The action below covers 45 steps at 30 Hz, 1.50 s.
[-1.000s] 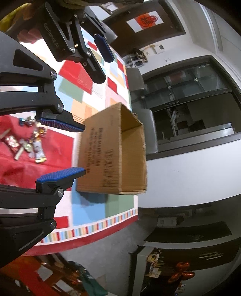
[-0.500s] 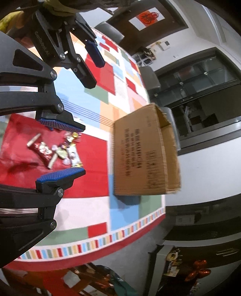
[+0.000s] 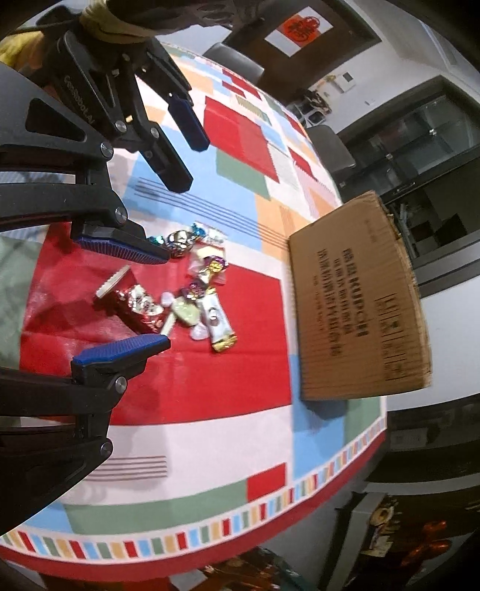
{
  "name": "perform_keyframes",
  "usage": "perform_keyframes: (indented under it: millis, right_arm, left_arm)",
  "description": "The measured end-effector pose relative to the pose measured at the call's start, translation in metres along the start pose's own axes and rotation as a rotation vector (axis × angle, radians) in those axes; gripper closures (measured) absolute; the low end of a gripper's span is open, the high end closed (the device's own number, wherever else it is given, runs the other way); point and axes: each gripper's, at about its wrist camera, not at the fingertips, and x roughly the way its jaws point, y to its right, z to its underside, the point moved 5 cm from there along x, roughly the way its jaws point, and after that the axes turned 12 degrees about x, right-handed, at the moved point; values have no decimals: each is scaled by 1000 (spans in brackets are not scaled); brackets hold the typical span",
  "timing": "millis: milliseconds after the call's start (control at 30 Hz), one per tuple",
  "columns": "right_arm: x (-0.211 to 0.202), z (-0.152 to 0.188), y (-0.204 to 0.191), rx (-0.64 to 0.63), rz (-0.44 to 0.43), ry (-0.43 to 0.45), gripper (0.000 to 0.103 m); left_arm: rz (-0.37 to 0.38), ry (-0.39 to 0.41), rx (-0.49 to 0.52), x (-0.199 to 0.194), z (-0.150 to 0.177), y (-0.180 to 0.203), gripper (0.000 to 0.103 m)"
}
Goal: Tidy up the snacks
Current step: 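Move both tools back to the candy pile, then grasp the blue-wrapped candy with the left gripper while the right grasps the red snack bar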
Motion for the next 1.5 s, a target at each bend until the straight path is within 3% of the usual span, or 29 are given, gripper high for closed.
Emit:
perform_keyframes:
  millis: [333, 767, 1033, 1500]
  right_arm:
    - [18, 8, 10, 67, 5, -48, 63]
    - [37, 6, 11, 92, 20, -70, 67]
    - [44, 8, 6, 52, 26, -77, 67]
    - [42, 11, 3, 14, 23, -74, 73]
  left_arm:
    - [32, -24, 24, 24, 6, 9, 49]
    - [82, -85, -25, 55, 6, 12, 60]
    - [105, -102, -46, 63, 9, 9, 76]
    - [115, -89, -77, 51, 13, 9, 78]
